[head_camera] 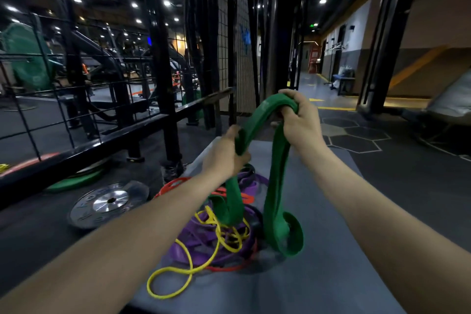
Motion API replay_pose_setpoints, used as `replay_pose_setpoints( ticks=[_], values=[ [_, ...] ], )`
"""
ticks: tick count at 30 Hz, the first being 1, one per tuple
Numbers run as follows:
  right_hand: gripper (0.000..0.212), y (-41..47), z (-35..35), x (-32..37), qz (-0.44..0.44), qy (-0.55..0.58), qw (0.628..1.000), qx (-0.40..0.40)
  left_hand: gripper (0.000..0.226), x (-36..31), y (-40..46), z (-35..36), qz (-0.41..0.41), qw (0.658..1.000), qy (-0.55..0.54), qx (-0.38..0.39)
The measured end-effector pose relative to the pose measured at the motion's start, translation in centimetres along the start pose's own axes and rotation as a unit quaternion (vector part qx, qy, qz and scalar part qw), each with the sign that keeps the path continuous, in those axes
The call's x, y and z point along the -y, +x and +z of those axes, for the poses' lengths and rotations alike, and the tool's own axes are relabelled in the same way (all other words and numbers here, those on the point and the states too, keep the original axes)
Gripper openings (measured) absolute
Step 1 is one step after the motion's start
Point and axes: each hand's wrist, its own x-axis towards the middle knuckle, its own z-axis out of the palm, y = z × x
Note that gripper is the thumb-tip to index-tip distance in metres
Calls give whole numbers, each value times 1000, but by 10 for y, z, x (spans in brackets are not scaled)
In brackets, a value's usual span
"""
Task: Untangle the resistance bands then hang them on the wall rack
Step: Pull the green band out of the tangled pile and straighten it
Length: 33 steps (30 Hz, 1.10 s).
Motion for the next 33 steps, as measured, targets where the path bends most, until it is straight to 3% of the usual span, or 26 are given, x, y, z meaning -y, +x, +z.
replay_pose_setpoints(
  ticks=[3,6,10,15,22,27,33],
  values=[
    [29,8,-12,8,36,54,996,-64,56,20,-5,14,-29,999,-7,40],
    [34,14,-32,9,52,65,989,-122,31,37,-9,13,-59,998,19,17],
    [31,10,-43,2,61,77,987,-127,24,27,6,-16,-11,999,21,-23],
    [24,11,-47,6,75,105,983,-134,18,-31,33,-61,-14,968,-235,-86],
    [28,28,-67,52,2,116,983,-144,24,-127,49,-94,65,930,-351,-86],
    [30,19,-69,27,50,54,988,-136,36,-98,29,-48,-29,954,-296,-19],
    [16,-14,-59,-43,135,-94,986,-29,22,-31,-11,4,-181,920,-347,20]
  ],
)
